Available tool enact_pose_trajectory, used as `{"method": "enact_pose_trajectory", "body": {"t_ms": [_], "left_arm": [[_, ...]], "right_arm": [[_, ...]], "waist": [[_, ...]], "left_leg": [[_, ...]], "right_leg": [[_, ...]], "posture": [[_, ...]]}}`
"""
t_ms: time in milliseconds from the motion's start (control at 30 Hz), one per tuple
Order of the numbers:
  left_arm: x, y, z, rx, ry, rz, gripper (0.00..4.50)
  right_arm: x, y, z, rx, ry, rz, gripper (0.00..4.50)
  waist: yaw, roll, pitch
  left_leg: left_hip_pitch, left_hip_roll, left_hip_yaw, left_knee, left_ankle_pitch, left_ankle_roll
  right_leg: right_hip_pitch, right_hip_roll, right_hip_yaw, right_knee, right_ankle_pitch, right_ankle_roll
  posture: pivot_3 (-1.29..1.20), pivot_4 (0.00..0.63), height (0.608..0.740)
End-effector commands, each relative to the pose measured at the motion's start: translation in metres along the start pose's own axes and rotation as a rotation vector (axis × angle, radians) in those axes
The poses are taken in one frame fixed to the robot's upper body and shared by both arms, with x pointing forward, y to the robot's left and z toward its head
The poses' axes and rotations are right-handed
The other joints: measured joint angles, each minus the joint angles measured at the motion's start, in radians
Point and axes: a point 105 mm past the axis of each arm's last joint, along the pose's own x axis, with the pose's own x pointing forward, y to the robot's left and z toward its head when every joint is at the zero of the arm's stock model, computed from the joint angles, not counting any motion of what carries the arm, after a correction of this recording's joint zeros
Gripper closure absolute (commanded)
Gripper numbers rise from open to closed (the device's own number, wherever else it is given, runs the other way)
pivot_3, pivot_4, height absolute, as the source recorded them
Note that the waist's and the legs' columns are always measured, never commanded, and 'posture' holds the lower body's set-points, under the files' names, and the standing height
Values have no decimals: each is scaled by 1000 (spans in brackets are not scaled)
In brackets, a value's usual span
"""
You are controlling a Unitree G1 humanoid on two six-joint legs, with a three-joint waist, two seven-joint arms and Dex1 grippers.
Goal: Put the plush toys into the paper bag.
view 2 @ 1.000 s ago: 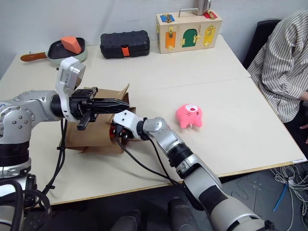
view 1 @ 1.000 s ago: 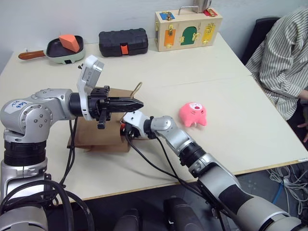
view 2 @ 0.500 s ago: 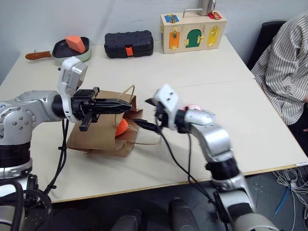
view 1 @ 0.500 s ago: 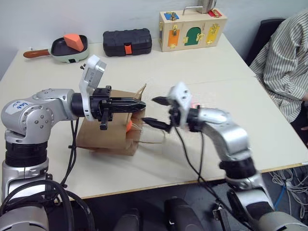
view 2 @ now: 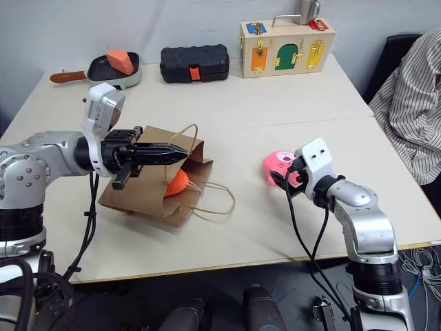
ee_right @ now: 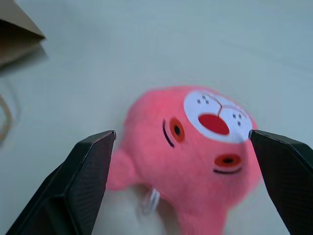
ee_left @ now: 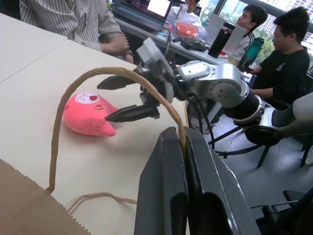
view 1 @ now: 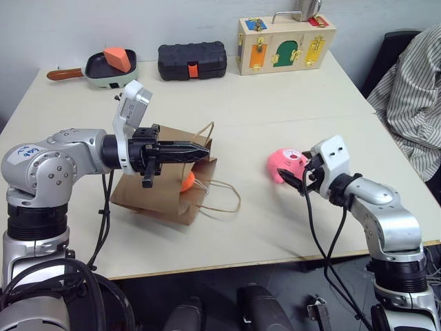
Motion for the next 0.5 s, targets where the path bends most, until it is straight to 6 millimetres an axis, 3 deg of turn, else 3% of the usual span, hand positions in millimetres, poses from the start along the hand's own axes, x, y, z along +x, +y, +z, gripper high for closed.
{"method": "enact_pose_trajectory", "body": {"t_ms": [33, 133, 233, 500], "left_arm": [[0, -6, 6, 41, -14, -15, 4500], [0, -6, 6, 44, -13, -15, 4500], [-1, -6, 7, 48, -12, -14, 4500], [-3, -5, 8, 50, -14, -4, 4500]], "right_arm": [[14, -4, 0, 27, -30, -25, 17], [26, -8, -10, 47, -11, -43, 17], [32, -11, -12, 60, -14, -56, 546], [23, -8, -3, 30, -64, -22, 2999]], "waist": [[-2, 0, 0], [-5, 0, 0], [-6, 0, 0], [-4, 0, 0]], "left_leg": [[0, 0, 0, 0, 0, 0], [0, 0, 0, 1, 0, 0], [1, 0, 0, 0, 0, 0], [1, 0, 0, 1, 0, 0]], "right_leg": [[0, 0, 0, 0, 0, 0], [0, 0, 0, 0, 0, 0], [0, 0, 0, 0, 0, 0], [1, 0, 0, 1, 0, 0]], "posture": [[0, 150, 740], [0, 150, 740], [0, 150, 740], [0, 150, 740]]}}
